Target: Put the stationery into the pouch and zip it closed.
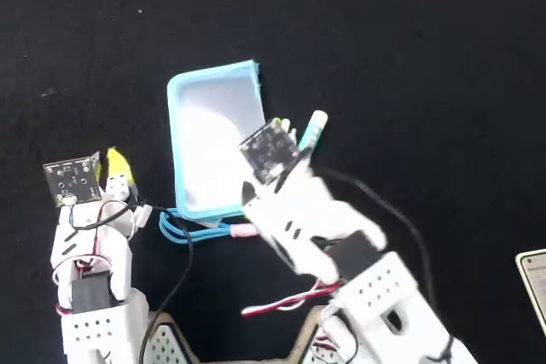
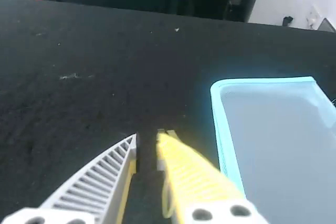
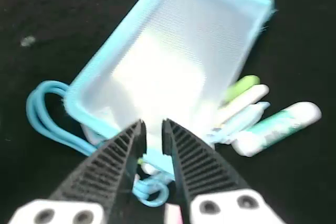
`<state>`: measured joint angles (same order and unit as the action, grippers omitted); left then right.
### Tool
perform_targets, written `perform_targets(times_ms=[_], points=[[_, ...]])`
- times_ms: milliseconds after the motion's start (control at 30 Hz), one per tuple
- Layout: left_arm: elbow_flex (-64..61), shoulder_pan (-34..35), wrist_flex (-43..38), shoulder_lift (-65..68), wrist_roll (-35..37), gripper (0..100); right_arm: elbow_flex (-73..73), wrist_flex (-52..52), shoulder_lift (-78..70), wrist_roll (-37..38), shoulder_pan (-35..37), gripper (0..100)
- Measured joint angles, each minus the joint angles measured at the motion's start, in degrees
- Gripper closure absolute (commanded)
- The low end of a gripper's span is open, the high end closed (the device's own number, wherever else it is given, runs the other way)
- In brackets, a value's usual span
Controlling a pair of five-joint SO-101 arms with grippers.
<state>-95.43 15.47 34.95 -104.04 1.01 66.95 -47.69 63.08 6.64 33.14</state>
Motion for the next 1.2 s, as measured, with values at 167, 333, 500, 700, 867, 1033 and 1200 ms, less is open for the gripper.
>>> perform_targets(times_ms=[167, 333, 500, 700, 867, 1033, 1200], points=[[-0.09, 0.00, 0.00, 0.00, 0.00, 86, 5.89, 7.56, -3.96, -3.16, 1.85, 93.1], [-0.26, 0.00, 0.00, 0.00, 0.00, 86, 6.07, 10.02, -11.69, -3.60, 1.85, 93.1], [-0.26, 0.00, 0.00, 0.00, 0.00, 86, -0.18, 9.14, -25.05, -3.60, 1.85, 93.1], [-0.26, 0.00, 0.00, 0.00, 0.00, 86, -4.13, 5.36, -28.66, -5.36, 2.11, 93.0], [-0.26, 0.00, -0.70, 0.00, -0.09, 86, -4.13, 5.54, -28.66, -6.95, 2.11, 93.0], [-0.53, 0.00, -0.79, 0.00, -0.09, 86, -4.13, 4.66, -28.75, -7.03, 2.11, 93.0], [-0.53, 0.00, -0.79, 0.00, -0.09, 86, -12.75, -7.65, -28.66, -6.51, 0.00, 93.0]])
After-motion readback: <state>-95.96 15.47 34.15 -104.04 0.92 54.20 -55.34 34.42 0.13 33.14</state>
